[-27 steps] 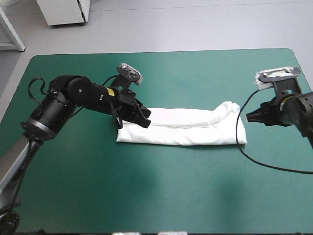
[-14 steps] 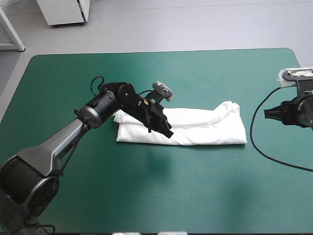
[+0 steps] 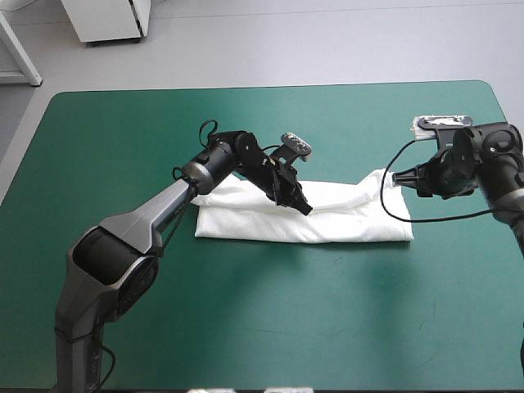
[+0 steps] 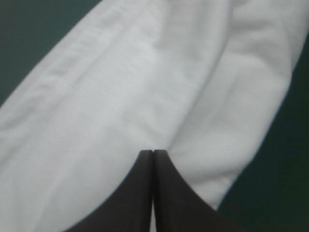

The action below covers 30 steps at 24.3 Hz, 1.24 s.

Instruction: Fold the cloth

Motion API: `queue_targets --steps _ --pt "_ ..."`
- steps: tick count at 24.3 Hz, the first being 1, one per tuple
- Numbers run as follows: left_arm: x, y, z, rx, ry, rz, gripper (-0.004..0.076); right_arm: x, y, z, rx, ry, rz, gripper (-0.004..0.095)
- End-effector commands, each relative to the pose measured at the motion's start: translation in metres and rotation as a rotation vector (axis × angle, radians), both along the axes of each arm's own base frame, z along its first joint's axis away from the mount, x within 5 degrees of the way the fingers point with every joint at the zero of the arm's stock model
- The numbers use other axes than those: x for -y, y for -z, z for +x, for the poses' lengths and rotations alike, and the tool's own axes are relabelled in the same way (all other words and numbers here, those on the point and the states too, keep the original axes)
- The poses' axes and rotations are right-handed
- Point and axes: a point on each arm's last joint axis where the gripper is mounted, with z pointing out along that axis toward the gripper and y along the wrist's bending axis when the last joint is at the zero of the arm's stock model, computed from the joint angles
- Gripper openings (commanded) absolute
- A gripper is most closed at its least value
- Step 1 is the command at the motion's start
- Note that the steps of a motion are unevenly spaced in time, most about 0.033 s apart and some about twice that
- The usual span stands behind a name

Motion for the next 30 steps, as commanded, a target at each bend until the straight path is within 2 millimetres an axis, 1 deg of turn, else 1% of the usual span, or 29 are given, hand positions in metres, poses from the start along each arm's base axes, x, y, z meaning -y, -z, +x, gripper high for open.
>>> queue_targets --steps 1,3,6,9,13,17,18,19,20,21,22,25,27,30 --pt "0.009 -0.025 0.004 0.030 -0.032 -0.092 -0.0010 -0.002 -0.005 0.008 0.057 -0.038 0.041 0.0432" --pt "0.010 -0.008 0.008 -0.016 -0.034 -0.068 -0.0010 -0.004 0.000 0.012 0.044 -0.046 0.070 0.0432" --pt "0.010 0.017 0.011 -0.105 -0.043 -0.027 -0.0010 0.000 0.003 0.018 0.055 -0.037 0.150 0.0432" --pt "0.012 0.028 0.013 -0.128 -0.043 -0.017 -0.0010 0.016 0.004 0.022 0.070 0.003 0.260 0.0432" --pt "0.013 0.030 0.013 -0.148 -0.042 -0.026 -0.0010 0.039 0.011 0.030 0.066 0.057 0.403 0.0434" --pt "0.014 0.030 0.010 -0.174 -0.032 -0.034 -0.0010 0.049 0.031 0.038 -0.013 0.061 0.471 0.0444" --pt "0.014 0.030 0.009 -0.182 -0.029 -0.035 -0.0010 0.049 0.045 0.043 -0.072 0.049 0.477 0.0501" --pt "0.014 0.030 0.009 -0.184 -0.027 -0.034 -0.0010 0.049 0.050 0.046 -0.092 0.052 0.480 0.0533" --pt "0.014 0.029 0.009 -0.186 -0.025 -0.034 -0.0010 0.051 0.063 0.051 -0.127 0.059 0.480 0.0612" --pt "0.014 0.029 0.008 -0.188 -0.024 -0.033 -0.0010 0.051 0.068 0.053 -0.140 0.062 0.482 0.0637" --pt "0.014 0.029 0.008 -0.187 -0.024 -0.031 -0.0010 0.052 0.078 0.058 -0.166 0.067 0.488 0.0663" --pt "0.013 0.029 0.009 -0.186 -0.023 -0.030 -0.0010 0.053 0.093 0.064 -0.201 0.067 0.498 0.0662" --pt "0.013 0.029 0.009 -0.183 -0.022 -0.027 -0.0010 0.051 0.106 0.069 -0.237 0.065 0.533 0.0662" --pt "0.008 0.030 0.012 -0.181 -0.032 -0.026 -0.0010 0.040 0.121 0.073 -0.279 0.025 0.561 0.0662"
